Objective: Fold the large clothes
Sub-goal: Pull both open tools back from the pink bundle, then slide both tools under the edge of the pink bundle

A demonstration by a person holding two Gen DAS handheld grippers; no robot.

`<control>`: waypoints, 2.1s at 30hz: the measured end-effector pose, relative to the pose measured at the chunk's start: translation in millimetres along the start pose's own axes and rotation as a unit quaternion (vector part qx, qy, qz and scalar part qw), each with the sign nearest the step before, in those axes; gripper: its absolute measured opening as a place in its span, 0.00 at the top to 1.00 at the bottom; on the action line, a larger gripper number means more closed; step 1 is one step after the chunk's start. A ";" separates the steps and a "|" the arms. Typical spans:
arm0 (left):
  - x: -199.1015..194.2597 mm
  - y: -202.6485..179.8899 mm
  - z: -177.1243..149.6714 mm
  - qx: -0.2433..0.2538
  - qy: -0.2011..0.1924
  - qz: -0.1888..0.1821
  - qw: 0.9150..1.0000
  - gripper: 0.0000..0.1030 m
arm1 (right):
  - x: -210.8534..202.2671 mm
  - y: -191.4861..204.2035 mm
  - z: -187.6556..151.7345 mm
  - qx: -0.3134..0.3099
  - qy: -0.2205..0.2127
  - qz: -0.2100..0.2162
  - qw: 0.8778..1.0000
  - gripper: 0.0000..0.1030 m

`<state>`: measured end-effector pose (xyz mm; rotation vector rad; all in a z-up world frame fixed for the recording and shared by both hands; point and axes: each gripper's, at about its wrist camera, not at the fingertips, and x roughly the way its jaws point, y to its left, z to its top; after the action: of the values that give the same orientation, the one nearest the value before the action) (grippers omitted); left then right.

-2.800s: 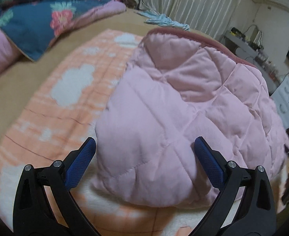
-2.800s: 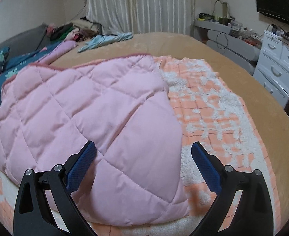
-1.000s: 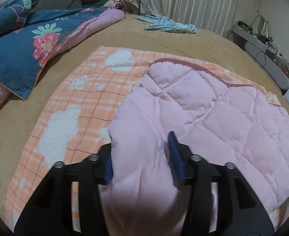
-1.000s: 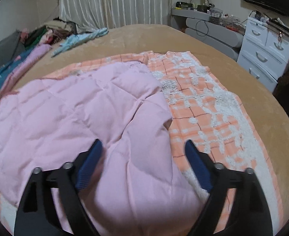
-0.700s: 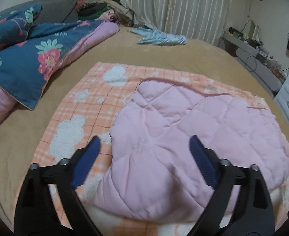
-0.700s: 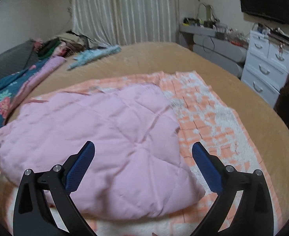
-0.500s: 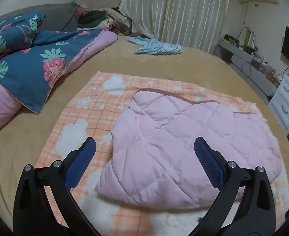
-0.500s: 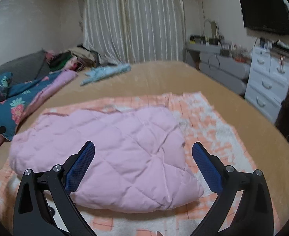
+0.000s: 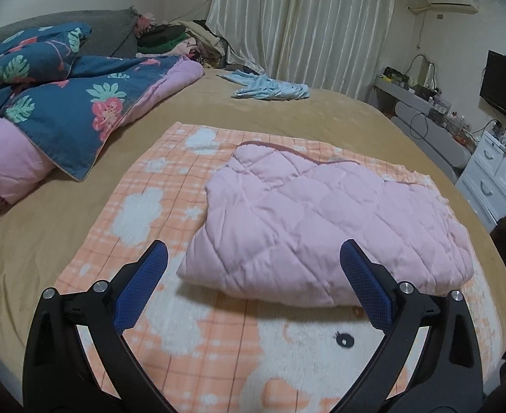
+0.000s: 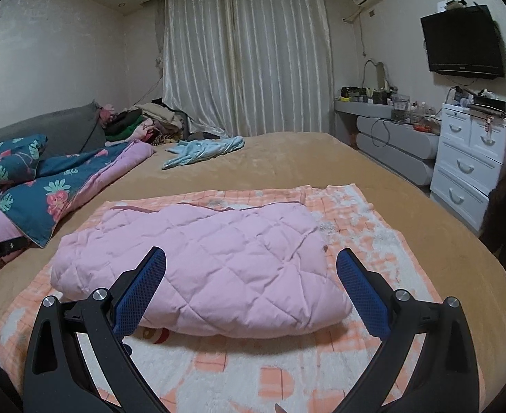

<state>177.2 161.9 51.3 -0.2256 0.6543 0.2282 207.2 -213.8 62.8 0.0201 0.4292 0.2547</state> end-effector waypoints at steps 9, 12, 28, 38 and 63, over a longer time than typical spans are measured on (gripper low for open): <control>-7.1 2.6 -27.9 -0.001 0.013 -0.004 1.000 0.09 | -13.8 3.9 -22.9 -0.004 0.008 -0.019 1.000 0.04; -5.4 1.4 -36.3 0.006 0.019 -0.001 1.000 0.09 | -14.2 4.4 -30.9 0.001 0.014 -0.019 1.000 0.04; 26.1 1.5 -68.4 0.003 0.066 0.005 0.998 0.09 | 12.5 -0.9 -71.7 0.025 0.074 -0.029 0.997 0.04; 59.9 9.1 -70.7 -0.048 0.095 -0.017 0.994 0.09 | 50.9 -14.5 -87.8 0.072 0.124 -0.054 0.988 0.04; 169.4 49.2 -52.8 -0.300 0.139 -0.117 0.936 0.08 | 136.3 -40.6 -97.6 0.233 0.179 -0.017 0.956 0.04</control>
<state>263.7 217.3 -101.4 -0.9339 0.8186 0.1615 296.3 -222.6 -84.7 0.4340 0.8442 0.1163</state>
